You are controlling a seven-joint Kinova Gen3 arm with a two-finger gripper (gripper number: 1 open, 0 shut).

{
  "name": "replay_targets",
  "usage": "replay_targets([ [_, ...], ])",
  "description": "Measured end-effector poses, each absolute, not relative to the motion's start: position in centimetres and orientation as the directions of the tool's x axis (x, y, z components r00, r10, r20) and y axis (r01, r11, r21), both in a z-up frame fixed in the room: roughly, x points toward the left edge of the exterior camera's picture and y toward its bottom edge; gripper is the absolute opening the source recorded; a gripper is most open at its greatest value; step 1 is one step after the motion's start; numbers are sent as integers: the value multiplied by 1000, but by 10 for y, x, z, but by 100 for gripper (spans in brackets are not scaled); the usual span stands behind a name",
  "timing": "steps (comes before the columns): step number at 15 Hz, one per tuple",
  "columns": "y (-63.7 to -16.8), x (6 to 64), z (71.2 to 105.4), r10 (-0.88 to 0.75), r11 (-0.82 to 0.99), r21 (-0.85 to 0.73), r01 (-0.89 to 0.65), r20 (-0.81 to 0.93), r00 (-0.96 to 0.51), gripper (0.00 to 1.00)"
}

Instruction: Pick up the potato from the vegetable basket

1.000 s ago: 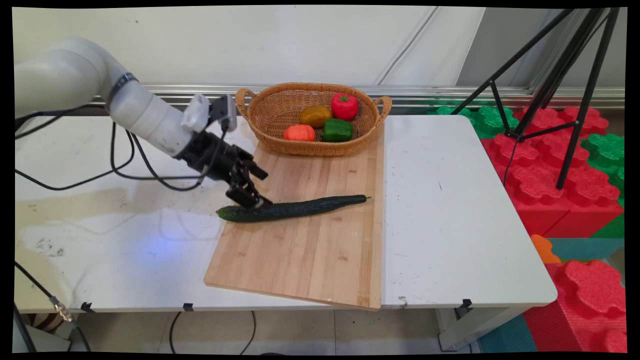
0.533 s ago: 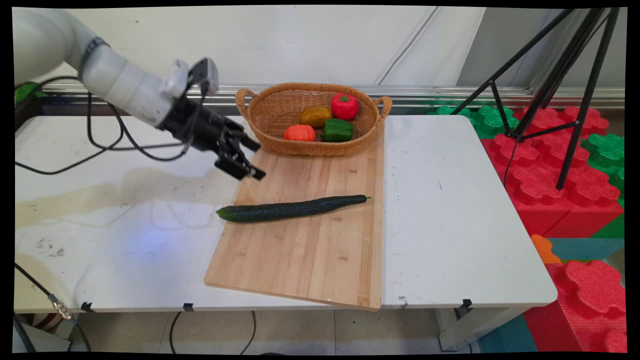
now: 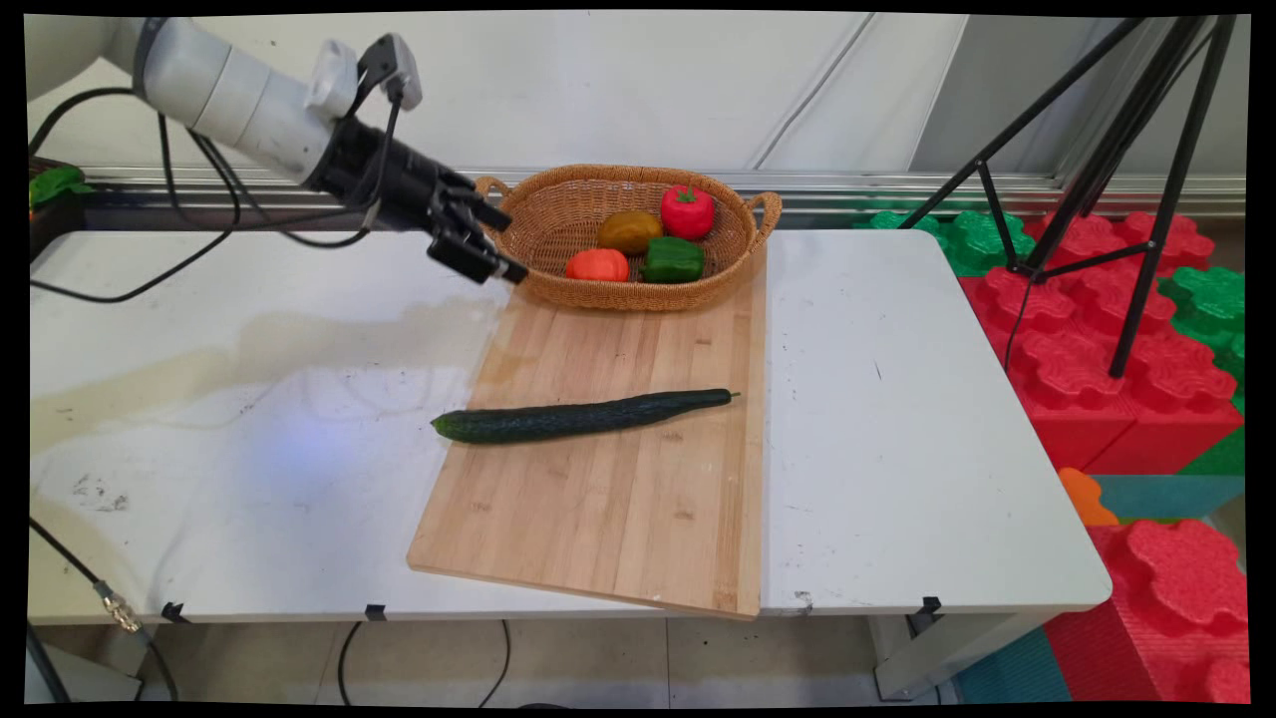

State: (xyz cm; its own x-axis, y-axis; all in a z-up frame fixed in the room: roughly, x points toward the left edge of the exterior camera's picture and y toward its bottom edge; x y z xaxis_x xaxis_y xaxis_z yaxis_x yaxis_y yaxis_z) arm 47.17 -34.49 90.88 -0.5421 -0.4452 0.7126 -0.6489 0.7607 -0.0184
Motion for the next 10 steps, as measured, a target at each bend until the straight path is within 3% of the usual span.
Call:
replay_targets([
  [10, -432, 454, 907, -434, 717, -89, -691, 718, -543, 100],
])
